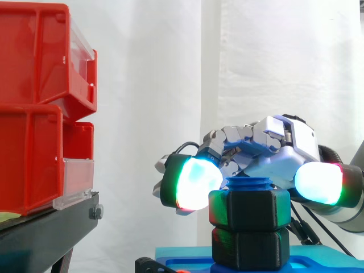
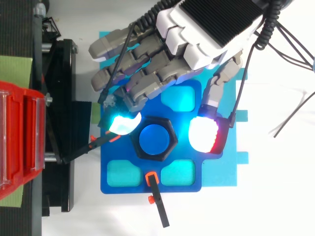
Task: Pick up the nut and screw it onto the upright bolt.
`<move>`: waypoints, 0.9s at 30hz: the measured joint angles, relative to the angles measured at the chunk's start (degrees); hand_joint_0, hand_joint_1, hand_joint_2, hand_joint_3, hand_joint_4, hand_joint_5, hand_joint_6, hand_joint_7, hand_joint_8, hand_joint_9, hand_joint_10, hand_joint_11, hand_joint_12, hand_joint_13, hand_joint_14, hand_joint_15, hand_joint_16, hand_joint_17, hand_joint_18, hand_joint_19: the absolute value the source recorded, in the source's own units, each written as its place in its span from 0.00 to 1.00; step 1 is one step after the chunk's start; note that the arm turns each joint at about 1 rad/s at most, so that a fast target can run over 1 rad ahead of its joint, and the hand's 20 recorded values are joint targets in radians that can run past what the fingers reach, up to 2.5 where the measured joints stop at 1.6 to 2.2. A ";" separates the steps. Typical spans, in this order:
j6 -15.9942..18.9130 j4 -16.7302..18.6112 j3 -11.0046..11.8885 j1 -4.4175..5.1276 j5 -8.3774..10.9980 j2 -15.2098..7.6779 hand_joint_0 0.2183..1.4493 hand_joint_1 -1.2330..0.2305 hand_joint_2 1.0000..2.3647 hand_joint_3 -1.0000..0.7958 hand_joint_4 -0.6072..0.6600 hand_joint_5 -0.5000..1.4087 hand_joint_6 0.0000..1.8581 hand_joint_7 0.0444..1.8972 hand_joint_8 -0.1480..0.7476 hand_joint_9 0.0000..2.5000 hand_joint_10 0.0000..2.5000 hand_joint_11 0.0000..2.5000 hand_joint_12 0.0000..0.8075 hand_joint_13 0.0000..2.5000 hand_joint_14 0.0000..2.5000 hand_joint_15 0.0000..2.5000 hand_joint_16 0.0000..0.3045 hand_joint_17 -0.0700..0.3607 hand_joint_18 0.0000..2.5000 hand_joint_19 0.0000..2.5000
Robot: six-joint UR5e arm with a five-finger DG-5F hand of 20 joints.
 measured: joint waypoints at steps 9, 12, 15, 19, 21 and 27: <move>0.01 -0.79 -0.02 -0.07 0.00 -0.01 0.21 0.57 0.00 0.28 0.73 0.23 0.27 0.50 0.54 0.33 0.00 0.00 0.50 0.23 0.00 0.00 0.20 0.49 0.10 0.00; 0.01 -0.72 -0.02 -0.13 0.00 -0.01 0.22 0.57 0.00 0.28 0.74 0.23 0.27 0.54 0.54 0.34 0.00 0.00 0.50 0.23 0.00 0.00 0.20 0.48 0.10 0.00; 0.01 -0.66 -0.02 -0.19 0.00 0.00 0.22 0.57 0.00 0.28 0.74 0.24 0.27 0.58 0.55 0.35 0.00 0.00 0.50 0.23 0.00 0.00 0.20 0.48 0.11 0.00; 0.02 -0.62 -0.02 -0.35 -0.01 0.00 0.22 0.57 0.00 0.28 0.73 0.25 0.27 0.64 0.55 0.37 0.00 0.00 0.50 0.25 0.00 0.00 0.20 0.47 0.13 0.00; 0.02 -0.58 -0.01 -0.49 -0.08 0.03 0.22 0.57 0.00 0.28 0.72 0.26 0.27 0.66 0.55 0.38 0.00 0.00 0.50 0.26 0.00 0.00 0.19 0.47 0.14 0.00; 0.12 -0.31 0.11 -0.94 -0.55 0.05 0.22 0.57 0.00 0.28 0.69 0.27 0.27 0.72 0.55 0.41 0.00 0.00 0.49 0.28 0.00 0.00 0.19 0.46 0.17 0.00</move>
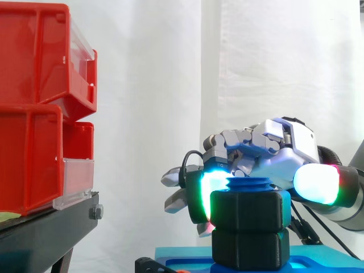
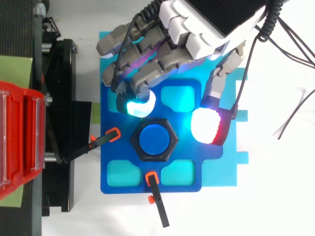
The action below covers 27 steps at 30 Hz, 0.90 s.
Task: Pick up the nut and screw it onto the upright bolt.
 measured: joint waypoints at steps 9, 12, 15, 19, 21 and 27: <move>0.29 -0.03 0.61 -0.47 -0.65 0.00 0.23 0.57 0.00 0.28 0.65 0.30 0.27 0.76 0.51 0.51 0.00 0.00 0.45 0.33 0.00 0.00 0.18 0.44 0.24 0.00; 0.42 -0.14 1.06 -0.60 -1.10 0.00 0.23 0.57 0.00 0.28 0.68 0.28 0.27 0.69 0.52 0.49 0.00 0.00 0.46 0.33 0.00 0.00 0.18 0.44 0.24 0.00; 0.56 -0.16 1.44 -0.66 -1.31 -0.01 0.23 0.57 0.00 0.28 0.73 0.25 0.27 0.56 0.53 0.47 0.00 0.00 0.47 0.32 0.00 0.00 0.18 0.45 0.23 0.00; 0.87 -0.18 2.24 -0.69 -1.61 0.01 0.22 0.57 0.00 0.28 0.71 0.22 0.27 0.43 0.53 0.46 0.00 0.00 0.48 0.32 0.00 0.00 0.19 0.46 0.23 0.00; 1.07 -0.20 2.68 -0.71 -1.89 0.01 0.22 0.57 0.00 0.28 0.70 0.21 0.27 0.39 0.53 0.45 0.00 0.00 0.48 0.31 0.00 0.00 0.19 0.46 0.22 0.00; 1.91 -0.24 3.56 -0.76 -2.51 -0.01 0.22 0.56 0.00 0.28 0.67 0.20 0.27 0.31 0.51 0.39 0.00 0.00 0.48 0.30 0.00 0.00 0.19 0.47 0.21 0.00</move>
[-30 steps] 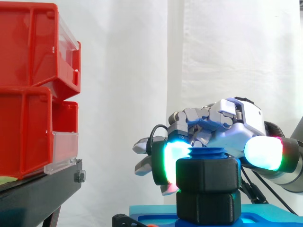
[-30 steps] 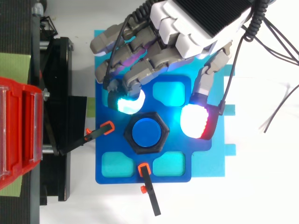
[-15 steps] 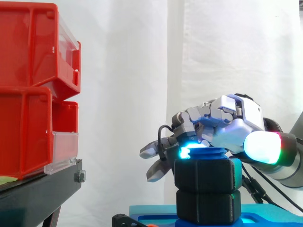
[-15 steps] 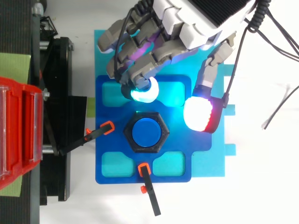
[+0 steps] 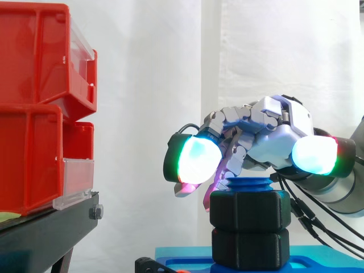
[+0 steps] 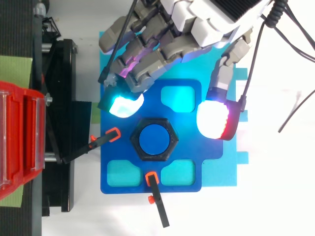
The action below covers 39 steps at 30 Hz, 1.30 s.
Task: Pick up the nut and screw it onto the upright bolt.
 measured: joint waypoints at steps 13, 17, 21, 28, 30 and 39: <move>0.53 0.23 -0.97 0.58 0.28 -0.04 0.21 0.56 0.00 0.28 0.65 0.18 0.27 0.28 0.50 0.34 0.00 0.00 0.48 0.26 0.00 0.00 0.20 0.49 0.17 0.00; 0.54 0.28 -1.52 0.76 0.66 -0.05 0.21 0.56 0.00 0.28 0.66 0.18 0.27 0.28 0.50 0.34 0.00 0.00 0.48 0.26 0.00 0.00 0.21 0.49 0.17 0.00; 0.54 0.32 -2.40 0.98 1.28 -0.05 0.21 0.56 0.00 0.28 0.67 0.19 0.27 0.30 0.51 0.35 0.00 0.00 0.48 0.26 0.00 0.00 0.20 0.49 0.17 0.00; 0.46 0.60 -3.11 1.09 1.88 -0.05 0.21 0.57 0.00 0.28 0.70 0.21 0.27 0.37 0.53 0.35 0.00 0.00 0.49 0.27 0.00 0.00 0.20 0.48 0.18 0.00; 0.46 0.66 -3.13 1.09 1.90 -0.05 0.21 0.57 0.00 0.28 0.70 0.21 0.27 0.40 0.53 0.36 0.00 0.00 0.49 0.27 0.00 0.00 0.20 0.48 0.18 0.00; 0.45 0.70 -3.22 0.93 1.85 -0.05 0.22 0.57 0.00 0.28 0.75 0.23 0.27 0.55 0.55 0.38 0.00 0.00 0.49 0.29 0.00 0.00 0.20 0.48 0.20 0.00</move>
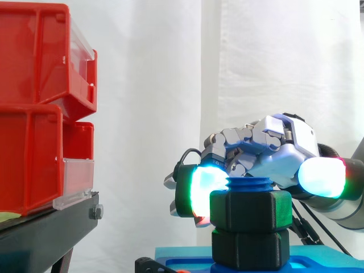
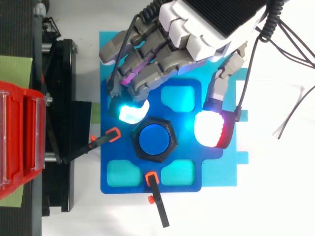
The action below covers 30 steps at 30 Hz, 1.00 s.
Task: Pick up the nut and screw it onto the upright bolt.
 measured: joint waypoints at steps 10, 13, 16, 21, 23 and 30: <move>0.00 0.11 0.01 -0.37 -0.26 0.00 0.22 0.56 0.00 0.28 0.71 0.26 0.27 0.71 0.55 0.41 0.00 0.00 0.49 0.31 0.00 0.00 0.20 0.48 0.23 0.00; 0.03 0.26 0.02 -0.47 -0.36 0.00 0.22 0.56 0.00 0.28 0.69 0.27 0.27 0.74 0.55 0.42 0.00 0.00 0.49 0.31 0.00 0.00 0.20 0.48 0.24 0.00; 0.07 0.32 0.01 -0.54 -0.48 0.00 0.22 0.56 0.00 0.28 0.67 0.28 0.27 0.76 0.55 0.43 0.00 0.00 0.48 0.32 0.00 0.00 0.20 0.48 0.25 0.00; 0.09 0.35 0.01 -0.60 -0.54 0.02 0.23 0.56 0.00 0.28 0.67 0.28 0.27 0.77 0.55 0.45 0.00 0.00 0.47 0.33 0.00 0.00 0.20 0.47 0.26 0.00; 0.09 0.35 0.00 -0.61 -0.54 0.03 0.23 0.56 0.00 0.28 0.69 0.28 0.27 0.73 0.55 0.45 0.00 0.00 0.48 0.33 0.00 0.00 0.20 0.48 0.26 0.00; 0.09 0.35 0.00 -0.68 -0.55 0.01 0.23 0.56 0.00 0.28 0.74 0.23 0.27 0.48 0.54 0.43 0.00 0.00 0.49 0.32 0.00 0.00 0.20 0.48 0.25 0.00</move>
